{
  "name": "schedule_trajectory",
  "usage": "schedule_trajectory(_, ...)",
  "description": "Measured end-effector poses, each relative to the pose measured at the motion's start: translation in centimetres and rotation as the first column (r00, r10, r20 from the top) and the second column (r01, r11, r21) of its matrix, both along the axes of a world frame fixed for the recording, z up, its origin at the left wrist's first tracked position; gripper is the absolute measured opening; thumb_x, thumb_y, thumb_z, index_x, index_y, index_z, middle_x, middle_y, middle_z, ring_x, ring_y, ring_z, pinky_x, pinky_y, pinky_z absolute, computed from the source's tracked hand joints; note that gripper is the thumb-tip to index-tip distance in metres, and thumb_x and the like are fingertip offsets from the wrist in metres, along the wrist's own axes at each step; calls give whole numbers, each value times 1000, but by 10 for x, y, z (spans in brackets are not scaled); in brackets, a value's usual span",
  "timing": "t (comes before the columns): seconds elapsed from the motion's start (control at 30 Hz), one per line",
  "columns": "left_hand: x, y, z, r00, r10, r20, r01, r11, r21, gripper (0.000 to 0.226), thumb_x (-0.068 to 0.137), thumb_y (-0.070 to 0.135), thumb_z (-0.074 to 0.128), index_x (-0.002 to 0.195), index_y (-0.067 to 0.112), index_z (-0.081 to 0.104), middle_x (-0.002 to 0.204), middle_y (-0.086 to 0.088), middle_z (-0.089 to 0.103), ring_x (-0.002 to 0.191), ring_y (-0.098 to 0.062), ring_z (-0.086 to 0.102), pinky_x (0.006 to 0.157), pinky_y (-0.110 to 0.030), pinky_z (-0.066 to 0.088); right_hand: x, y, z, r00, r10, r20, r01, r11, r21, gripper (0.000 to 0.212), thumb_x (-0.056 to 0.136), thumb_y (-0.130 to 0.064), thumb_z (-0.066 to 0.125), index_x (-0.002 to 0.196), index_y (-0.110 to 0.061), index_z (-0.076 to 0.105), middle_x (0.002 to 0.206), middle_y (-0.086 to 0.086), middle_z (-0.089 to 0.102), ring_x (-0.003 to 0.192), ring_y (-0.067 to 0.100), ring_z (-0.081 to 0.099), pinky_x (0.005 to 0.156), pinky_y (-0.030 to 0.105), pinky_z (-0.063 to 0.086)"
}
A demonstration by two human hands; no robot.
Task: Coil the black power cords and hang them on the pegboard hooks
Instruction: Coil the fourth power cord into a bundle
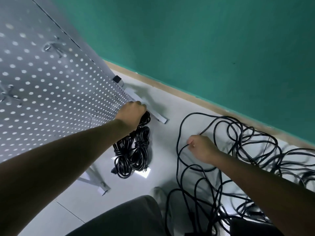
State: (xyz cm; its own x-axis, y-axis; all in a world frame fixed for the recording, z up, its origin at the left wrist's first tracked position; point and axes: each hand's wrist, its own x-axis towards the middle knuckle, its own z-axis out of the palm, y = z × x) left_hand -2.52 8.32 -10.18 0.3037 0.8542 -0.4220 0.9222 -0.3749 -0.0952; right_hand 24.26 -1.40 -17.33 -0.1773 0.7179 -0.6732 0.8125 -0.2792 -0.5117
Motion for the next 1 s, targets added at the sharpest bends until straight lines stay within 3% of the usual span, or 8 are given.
schedule_trajectory(0.17,-6,-6,-12,966,131,225,-146,988,48,11,97,3,62,108,3,65,92,-14,67,84,-35,65,75,-47,57,-4,3,-11,990,141,32,-141,990,-11,41,99,-16,58,140,-15,55,141,4,47,122,24,54,100,36,47)
schedule_trajectory(0.27,-6,-23,-9,868,227,442,-292,953,84,18,91,9,73,108,2,71,95,-15,72,83,-35,68,76,-44,58,-5,7,-19,988,150,40,-147,988,-53,46,98,-17,60,143,-15,52,144,4,45,125,24,53,104,35,46)
schedule_trajectory(0.37,-6,-51,-4,818,205,537,-327,934,142,14,85,6,78,98,3,74,86,-11,74,76,-31,70,69,-38,58,-8,10,-28,985,163,56,-159,985,-74,46,97,-12,61,141,-16,53,143,5,46,124,26,54,105,37,46)
schedule_trajectory(0.53,12,-96,-12,752,327,571,-370,928,-44,7,88,12,76,88,10,70,80,-1,70,73,-21,65,67,-33,52,-14,3,-30,998,51,-36,-49,998,47,17,91,-7,62,104,-17,69,115,3,61,105,25,63,93,39,52)
schedule_trajectory(0.7,47,-120,-18,668,544,507,-388,836,-387,17,93,31,72,94,14,74,87,6,71,84,-12,68,75,-23,48,-8,-3,-9,944,237,-230,-307,888,-343,34,91,0,50,99,-20,76,106,-4,73,107,18,67,95,27,52)
schedule_trajectory(0.8,54,-118,-8,728,537,427,-279,800,-531,20,95,37,70,96,17,74,94,6,72,87,-11,67,79,-22,51,2,0,4,929,273,-251,-357,838,-412,16,89,-21,65,99,-24,77,100,-13,72,110,15,66,105,31,49)
schedule_trajectory(0.87,54,-109,6,752,514,413,-220,786,-578,21,96,36,69,98,16,74,97,5,73,88,-12,68,76,-21,51,8,4,17,922,310,-231,-382,824,-419,22,88,-38,69,100,-22,78,100,-9,75,107,15,66,106,34,48)
schedule_trajectory(1.0,49,-88,41,734,508,451,-184,788,-587,18,96,31,71,94,14,76,90,-3,76,80,-17,73,82,-33,58,16,5,55,863,465,-196,-505,792,-344,13,95,-35,71,96,-22,74,89,-11,67,82,7,58,75,19,43)
